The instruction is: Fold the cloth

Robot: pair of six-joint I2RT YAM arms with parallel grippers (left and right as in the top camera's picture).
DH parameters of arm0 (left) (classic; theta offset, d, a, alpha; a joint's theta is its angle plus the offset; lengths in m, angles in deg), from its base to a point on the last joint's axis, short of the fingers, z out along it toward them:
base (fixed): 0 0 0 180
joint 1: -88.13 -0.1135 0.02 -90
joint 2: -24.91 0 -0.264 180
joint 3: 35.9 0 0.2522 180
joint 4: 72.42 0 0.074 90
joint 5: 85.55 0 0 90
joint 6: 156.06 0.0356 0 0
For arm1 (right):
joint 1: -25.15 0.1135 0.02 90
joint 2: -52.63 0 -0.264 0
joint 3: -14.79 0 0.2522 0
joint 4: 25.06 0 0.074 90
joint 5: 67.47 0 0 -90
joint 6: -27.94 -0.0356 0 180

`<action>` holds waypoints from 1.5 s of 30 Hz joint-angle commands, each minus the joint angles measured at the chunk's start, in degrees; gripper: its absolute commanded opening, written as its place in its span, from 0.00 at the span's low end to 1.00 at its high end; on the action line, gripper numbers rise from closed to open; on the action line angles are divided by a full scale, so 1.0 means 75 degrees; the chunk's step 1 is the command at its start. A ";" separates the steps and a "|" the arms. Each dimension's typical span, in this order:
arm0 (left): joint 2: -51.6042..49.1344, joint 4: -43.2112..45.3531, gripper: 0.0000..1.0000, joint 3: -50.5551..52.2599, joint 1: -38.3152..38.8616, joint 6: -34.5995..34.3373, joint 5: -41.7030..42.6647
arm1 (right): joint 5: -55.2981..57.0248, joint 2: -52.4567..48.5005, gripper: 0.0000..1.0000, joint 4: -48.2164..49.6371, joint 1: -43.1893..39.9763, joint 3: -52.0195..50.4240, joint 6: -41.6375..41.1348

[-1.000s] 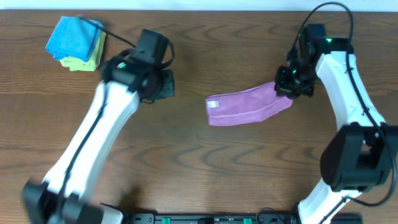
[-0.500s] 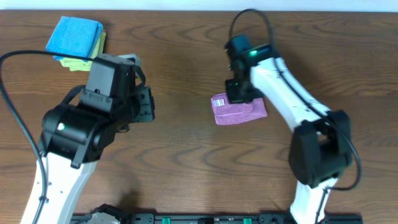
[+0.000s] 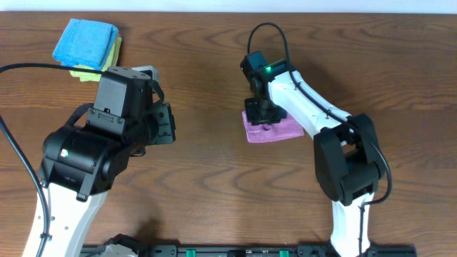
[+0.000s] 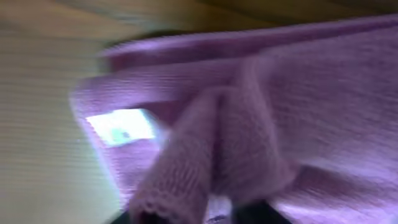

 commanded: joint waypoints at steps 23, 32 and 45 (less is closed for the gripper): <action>-0.2256 0.5289 0.06 0.3678 -0.0006 -0.0076 0.1349 | -0.1411 0.1195 0.02 -0.0595 -0.1999 0.0662 0.1419; -0.4631 0.7784 0.82 0.3698 0.0353 -0.0277 0.4587 | -0.1169 0.1189 0.02 -0.0501 -0.3232 -0.0189 0.1754; -0.5931 0.8856 0.81 0.3698 0.0941 -0.0944 0.5173 | -0.1888 0.1180 0.02 0.1754 -0.3462 -0.2413 0.1699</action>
